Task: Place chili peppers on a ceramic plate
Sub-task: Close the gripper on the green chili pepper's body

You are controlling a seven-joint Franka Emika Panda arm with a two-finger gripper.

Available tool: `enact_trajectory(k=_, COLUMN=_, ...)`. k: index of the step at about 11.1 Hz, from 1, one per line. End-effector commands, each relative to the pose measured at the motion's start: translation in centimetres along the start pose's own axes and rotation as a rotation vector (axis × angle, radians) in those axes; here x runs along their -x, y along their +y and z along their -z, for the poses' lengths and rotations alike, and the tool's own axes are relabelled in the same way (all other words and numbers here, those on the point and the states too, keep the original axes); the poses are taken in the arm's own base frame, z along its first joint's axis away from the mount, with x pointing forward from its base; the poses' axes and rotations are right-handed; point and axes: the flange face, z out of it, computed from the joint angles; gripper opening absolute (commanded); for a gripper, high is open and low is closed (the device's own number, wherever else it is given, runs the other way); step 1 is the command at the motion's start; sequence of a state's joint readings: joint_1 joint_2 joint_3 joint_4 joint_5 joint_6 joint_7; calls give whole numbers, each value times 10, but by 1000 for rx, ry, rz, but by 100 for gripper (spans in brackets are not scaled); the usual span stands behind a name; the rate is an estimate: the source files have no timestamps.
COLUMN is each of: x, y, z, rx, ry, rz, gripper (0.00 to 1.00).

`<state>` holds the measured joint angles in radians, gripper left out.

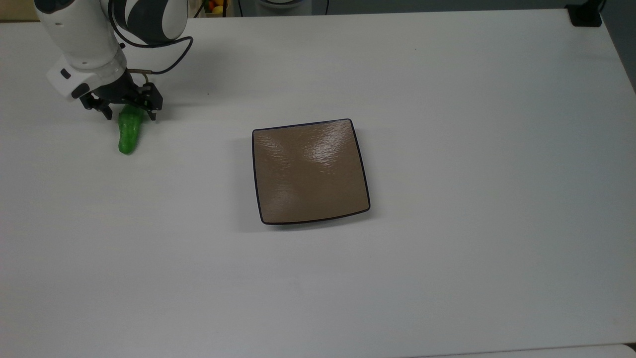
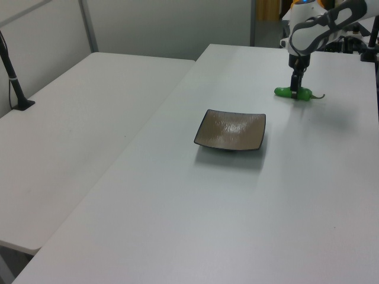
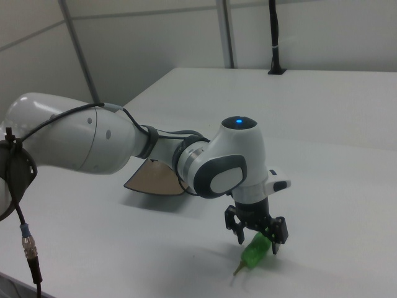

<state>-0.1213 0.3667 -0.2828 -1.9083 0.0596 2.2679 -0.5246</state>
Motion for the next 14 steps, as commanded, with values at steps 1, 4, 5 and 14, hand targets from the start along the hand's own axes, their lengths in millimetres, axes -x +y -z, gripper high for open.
enact_trajectory(k=1, x=2, y=-6, z=-4, rx=19, ry=7, rz=30, gripper=85)
enact_trajectory(k=4, x=2, y=-6, z=-6, rx=19, ry=3, rz=33, gripper=73)
enact_trajectory(k=5, x=3, y=-6, z=-6, rx=23, ry=-3, rz=39, gripper=62)
enact_trajectory(k=14, x=5, y=-16, z=24, rx=-9, ry=-33, rz=40, gripper=0)
